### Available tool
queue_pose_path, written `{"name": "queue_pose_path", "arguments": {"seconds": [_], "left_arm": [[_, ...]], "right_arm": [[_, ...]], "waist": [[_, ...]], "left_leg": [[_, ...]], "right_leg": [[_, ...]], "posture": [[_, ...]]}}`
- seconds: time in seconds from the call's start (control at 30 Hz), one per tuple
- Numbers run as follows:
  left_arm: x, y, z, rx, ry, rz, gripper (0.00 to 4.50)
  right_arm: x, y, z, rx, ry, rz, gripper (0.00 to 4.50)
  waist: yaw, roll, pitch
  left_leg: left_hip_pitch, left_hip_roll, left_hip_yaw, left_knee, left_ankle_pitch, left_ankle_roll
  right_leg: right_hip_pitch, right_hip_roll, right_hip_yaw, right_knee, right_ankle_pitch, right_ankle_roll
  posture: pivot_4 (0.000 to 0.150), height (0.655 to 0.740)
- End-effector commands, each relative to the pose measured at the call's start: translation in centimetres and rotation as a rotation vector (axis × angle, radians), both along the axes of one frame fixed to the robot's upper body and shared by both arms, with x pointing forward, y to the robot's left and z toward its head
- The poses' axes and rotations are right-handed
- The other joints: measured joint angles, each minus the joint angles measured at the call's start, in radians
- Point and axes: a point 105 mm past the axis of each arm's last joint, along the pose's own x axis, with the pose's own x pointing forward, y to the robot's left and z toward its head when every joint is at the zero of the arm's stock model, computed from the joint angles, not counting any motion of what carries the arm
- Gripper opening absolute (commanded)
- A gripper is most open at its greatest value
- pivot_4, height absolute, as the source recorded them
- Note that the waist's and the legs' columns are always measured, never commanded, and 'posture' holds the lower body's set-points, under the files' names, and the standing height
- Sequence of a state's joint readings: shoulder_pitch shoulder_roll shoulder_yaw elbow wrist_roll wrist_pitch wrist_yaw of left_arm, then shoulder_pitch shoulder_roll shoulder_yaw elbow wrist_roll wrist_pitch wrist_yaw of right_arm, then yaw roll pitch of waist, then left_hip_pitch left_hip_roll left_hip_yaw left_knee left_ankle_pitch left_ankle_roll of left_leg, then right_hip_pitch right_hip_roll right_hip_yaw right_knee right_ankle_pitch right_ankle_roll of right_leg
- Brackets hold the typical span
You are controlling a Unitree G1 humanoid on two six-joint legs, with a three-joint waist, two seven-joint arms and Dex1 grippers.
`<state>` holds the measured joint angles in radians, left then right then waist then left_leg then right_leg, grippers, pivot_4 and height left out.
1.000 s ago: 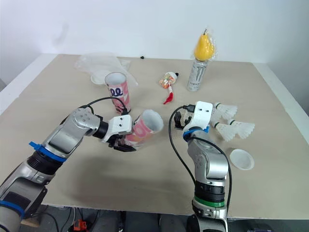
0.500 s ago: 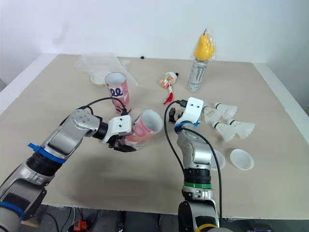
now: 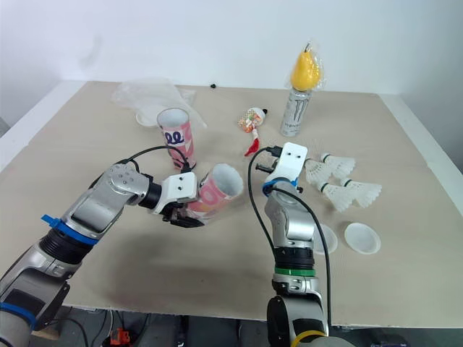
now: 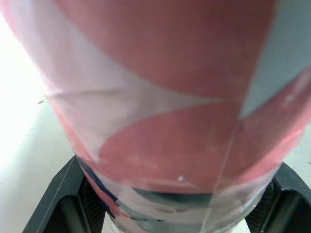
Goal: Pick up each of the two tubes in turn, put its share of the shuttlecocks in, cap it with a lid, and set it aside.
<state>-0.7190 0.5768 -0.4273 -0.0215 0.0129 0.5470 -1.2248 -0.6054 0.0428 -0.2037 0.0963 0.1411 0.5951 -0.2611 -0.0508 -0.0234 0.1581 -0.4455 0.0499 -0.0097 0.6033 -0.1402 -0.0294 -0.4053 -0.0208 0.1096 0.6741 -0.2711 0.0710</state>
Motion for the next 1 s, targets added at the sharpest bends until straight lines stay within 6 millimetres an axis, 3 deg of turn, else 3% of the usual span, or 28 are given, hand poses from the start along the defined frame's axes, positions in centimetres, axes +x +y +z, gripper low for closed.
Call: {"name": "queue_pose_path", "arguments": {"seconds": [0.03,0.13,0.27,0.4,0.6,0.67,0.8,1.0], "left_arm": [[-0.2,0.3,-0.8,0.025,0.025,0.005,3.04],[-0.1,0.3,-0.8,0.024,0.023,0.006,3.04],[0.0,0.1,-0.7,0.014,0.021,0.005,3.04],[0.0,-0.3,-0.4,-0.014,0.029,-0.004,3.04],[0.1,-0.4,-0.1,-0.031,0.044,-0.011,3.04],[0.2,-0.5,0.0,-0.039,0.050,-0.013,3.04],[0.1,-1.1,0.3,-0.066,0.068,-0.022,3.04],[-0.1,-1.6,0.6,-0.078,0.078,-0.035,3.04]], "right_arm": [[0.2,0.2,1.6,-0.004,-0.057,0.005,0.06],[0.1,0.7,2.1,-0.023,-0.073,0.049,0.06],[-0.4,1.3,5.6,-0.058,-0.192,0.183,0.06],[-3.4,0.6,12.4,-0.357,-0.436,0.528,0.06],[-8.5,-0.2,16.9,-0.808,-0.577,0.940,0.06],[-10.5,0.6,17.2,-0.912,-0.602,1.093,0.06],[-14.0,3.0,15.8,-1.049,-0.609,1.363,0.06],[-14.4,4.2,14.1,-1.136,-0.599,1.459,0.06]], "waist": [[0.000,0.000,0.000],[0.000,0.000,0.000],[0.000,0.000,0.000],[0.007,0.003,0.002],[0.005,0.006,0.004],[0.005,0.006,0.004],[0.006,0.006,0.004],[0.006,0.005,0.005]], "left_leg": [[0.000,0.000,0.000,0.000,0.000,0.000],[0.000,0.000,0.000,0.000,0.000,0.000],[0.000,0.000,0.000,0.000,0.000,0.000],[-0.001,-0.002,0.000,0.001,0.000,0.000],[-0.001,-0.002,0.000,-0.001,0.000,0.001],[0.000,-0.002,0.000,-0.001,0.000,0.001],[0.000,-0.002,0.000,-0.001,0.000,0.001],[-0.001,-0.002,0.000,0.001,0.000,0.001]], "right_leg": [[0.000,0.000,0.000,0.000,0.000,0.000],[0.000,0.000,0.000,0.000,0.000,0.000],[0.000,0.000,0.000,0.000,0.000,0.000],[0.001,-0.001,0.000,0.000,-0.001,0.001],[0.002,-0.001,0.000,-0.005,-0.001,0.002],[0.002,-0.001,0.000,-0.005,-0.001,0.002],[0.003,-0.001,0.000,-0.006,-0.001,0.002],[0.004,-0.002,0.001,-0.007,0.000,0.002]], "posture": [[0.150,0.7400],[0.150,0.7400],[0.150,0.7400],[0.150,0.7400],[0.150,0.7400],[0.150,0.7400],[0.150,0.7400],[0.150,0.7400]]}}
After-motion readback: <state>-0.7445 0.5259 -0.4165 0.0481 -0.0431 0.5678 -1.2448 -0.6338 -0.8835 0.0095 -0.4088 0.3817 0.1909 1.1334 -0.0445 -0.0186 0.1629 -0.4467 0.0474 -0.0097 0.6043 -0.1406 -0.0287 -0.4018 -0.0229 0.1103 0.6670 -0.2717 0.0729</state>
